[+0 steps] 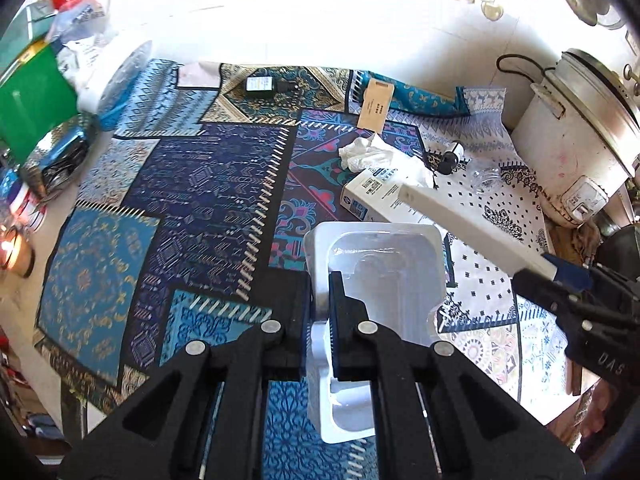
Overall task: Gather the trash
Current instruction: 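Carry the white tray and white box lid down over the floor bin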
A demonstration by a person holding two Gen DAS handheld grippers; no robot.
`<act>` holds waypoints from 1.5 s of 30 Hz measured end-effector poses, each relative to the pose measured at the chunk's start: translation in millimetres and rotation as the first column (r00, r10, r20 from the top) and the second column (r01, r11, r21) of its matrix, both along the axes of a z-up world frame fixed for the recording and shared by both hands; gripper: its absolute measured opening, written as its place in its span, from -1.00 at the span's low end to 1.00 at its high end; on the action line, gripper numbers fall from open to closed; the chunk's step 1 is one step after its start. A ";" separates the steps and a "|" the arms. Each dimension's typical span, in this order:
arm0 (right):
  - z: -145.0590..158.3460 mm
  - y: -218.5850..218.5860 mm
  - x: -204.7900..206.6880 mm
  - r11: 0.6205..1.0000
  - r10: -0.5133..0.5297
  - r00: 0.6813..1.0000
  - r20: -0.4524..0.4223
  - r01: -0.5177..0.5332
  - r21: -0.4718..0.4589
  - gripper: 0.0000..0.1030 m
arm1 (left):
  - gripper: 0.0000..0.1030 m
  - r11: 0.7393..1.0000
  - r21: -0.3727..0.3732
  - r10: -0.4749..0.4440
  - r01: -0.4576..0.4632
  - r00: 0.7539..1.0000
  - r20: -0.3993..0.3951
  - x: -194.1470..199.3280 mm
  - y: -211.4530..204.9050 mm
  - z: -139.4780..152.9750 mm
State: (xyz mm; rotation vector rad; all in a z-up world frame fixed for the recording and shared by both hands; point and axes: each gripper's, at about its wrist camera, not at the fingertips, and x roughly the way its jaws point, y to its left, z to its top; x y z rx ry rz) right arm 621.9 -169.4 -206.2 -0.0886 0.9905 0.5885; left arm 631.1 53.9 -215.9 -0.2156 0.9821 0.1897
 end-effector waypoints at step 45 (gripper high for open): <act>-29.4 51.9 -331.5 0.974 -0.227 0.974 -0.029 0.226 -0.035 -0.05 | -0.87 0.981 0.016 -0.193 0.194 0.981 -0.025 -326.3 42.5 -21.3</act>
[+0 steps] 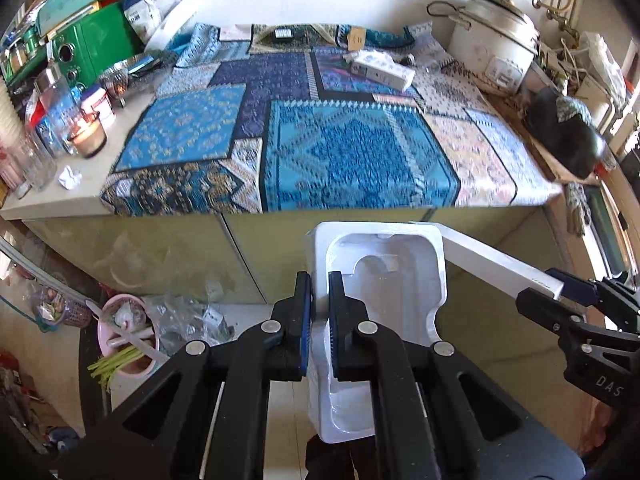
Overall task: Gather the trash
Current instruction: 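Carry the white tray and white box lid down over the floor bin, then open the left tool over the bin while the right tool releases the lid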
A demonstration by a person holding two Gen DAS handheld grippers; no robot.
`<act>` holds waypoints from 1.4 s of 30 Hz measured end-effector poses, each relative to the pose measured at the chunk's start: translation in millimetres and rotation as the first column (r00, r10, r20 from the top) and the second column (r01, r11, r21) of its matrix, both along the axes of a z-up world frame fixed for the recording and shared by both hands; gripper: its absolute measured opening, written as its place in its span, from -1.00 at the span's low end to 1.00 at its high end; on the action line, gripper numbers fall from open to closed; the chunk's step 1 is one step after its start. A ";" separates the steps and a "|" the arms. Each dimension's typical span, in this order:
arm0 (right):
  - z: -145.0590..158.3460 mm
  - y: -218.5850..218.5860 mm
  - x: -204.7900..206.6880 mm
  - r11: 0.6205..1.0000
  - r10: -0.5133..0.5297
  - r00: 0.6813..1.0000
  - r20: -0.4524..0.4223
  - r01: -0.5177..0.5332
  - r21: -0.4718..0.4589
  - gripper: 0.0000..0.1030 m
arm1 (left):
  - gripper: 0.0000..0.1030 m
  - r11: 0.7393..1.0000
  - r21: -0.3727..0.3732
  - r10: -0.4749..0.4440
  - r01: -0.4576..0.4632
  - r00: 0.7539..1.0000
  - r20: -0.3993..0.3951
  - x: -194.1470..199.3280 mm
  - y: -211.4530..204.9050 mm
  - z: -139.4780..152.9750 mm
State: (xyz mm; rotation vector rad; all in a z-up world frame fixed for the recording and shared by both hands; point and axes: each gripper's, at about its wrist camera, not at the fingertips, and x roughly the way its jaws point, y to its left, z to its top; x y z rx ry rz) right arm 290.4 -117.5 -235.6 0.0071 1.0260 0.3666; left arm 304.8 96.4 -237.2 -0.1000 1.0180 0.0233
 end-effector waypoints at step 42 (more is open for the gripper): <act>-476.7 -2.6 82.6 0.998 0.000 0.894 -0.448 -0.029 -0.058 -0.04 | -0.87 0.987 0.012 0.146 -0.161 0.857 -0.494 59.0 -42.6 -559.5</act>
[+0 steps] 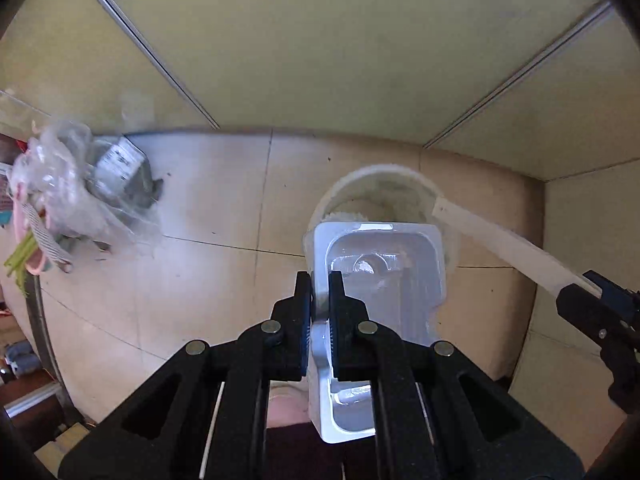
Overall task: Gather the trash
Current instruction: 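Open the left tool over the bin while the right tool releases the lid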
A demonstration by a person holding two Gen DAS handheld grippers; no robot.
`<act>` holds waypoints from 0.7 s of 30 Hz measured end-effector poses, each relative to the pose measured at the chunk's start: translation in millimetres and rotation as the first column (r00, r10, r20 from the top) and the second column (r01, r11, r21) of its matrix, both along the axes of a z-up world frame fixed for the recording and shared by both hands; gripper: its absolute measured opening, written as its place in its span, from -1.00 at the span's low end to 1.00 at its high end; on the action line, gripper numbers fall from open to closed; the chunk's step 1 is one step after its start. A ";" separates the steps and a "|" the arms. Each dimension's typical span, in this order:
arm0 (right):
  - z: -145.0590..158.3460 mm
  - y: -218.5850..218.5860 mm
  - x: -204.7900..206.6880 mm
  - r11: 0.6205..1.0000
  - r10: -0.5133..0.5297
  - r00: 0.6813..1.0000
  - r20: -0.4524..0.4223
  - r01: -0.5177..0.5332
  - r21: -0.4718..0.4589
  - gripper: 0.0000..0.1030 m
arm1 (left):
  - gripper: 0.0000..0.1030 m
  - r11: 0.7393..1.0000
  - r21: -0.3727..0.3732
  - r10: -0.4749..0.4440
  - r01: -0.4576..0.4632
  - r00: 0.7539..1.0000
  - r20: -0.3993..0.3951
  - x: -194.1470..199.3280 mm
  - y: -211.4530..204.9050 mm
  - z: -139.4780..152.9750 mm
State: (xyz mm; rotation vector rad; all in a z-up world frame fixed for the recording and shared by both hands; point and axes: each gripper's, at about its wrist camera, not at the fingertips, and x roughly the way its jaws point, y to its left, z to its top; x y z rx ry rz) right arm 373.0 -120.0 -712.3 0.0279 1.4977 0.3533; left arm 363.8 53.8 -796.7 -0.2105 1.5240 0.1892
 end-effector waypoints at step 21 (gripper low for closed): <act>-47.9 15.8 28.6 0.999 0.052 0.997 -0.059 -0.052 -0.001 -0.01 | -0.43 0.993 -0.113 0.036 -0.039 0.999 -0.026 7.4 -5.6 -68.1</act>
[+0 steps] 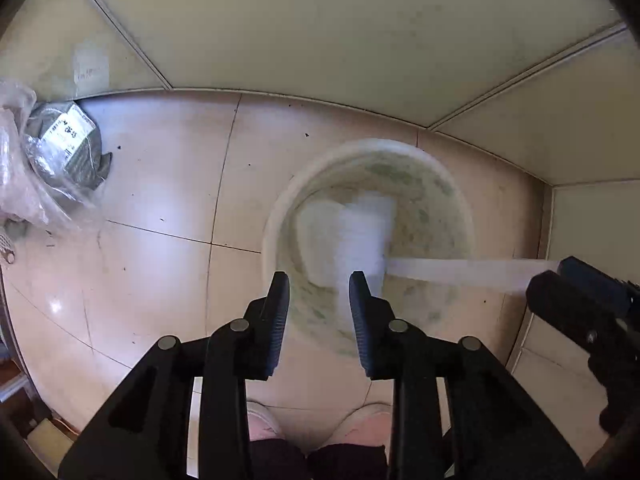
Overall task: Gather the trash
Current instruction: 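Open the left tool over the bin while the right tool releases the lid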
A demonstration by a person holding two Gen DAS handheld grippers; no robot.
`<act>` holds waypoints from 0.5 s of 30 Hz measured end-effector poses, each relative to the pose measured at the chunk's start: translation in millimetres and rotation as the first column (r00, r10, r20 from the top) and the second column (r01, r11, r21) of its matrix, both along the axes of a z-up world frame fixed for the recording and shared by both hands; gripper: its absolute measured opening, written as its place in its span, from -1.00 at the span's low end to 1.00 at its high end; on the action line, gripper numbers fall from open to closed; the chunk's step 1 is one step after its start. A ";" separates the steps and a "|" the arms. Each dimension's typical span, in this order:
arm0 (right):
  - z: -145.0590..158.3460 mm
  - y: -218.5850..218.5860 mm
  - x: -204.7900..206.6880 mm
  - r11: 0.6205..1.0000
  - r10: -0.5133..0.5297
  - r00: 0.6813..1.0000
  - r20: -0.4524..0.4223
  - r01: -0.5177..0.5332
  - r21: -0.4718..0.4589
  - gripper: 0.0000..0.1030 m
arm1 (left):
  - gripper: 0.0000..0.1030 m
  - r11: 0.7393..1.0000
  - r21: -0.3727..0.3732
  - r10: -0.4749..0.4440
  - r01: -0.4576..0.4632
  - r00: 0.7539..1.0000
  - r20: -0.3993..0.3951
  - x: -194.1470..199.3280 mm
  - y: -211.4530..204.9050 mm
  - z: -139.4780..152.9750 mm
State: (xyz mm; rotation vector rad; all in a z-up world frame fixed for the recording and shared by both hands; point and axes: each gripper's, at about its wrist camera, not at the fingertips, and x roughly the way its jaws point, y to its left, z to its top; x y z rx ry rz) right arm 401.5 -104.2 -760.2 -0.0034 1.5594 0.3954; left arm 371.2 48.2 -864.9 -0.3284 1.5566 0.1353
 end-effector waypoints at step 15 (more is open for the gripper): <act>146.5 -15.3 -19.2 1.000 -0.024 0.997 0.073 0.024 0.000 -0.01 | -0.43 0.993 0.059 -0.107 0.101 0.988 0.111 -14.2 11.7 171.9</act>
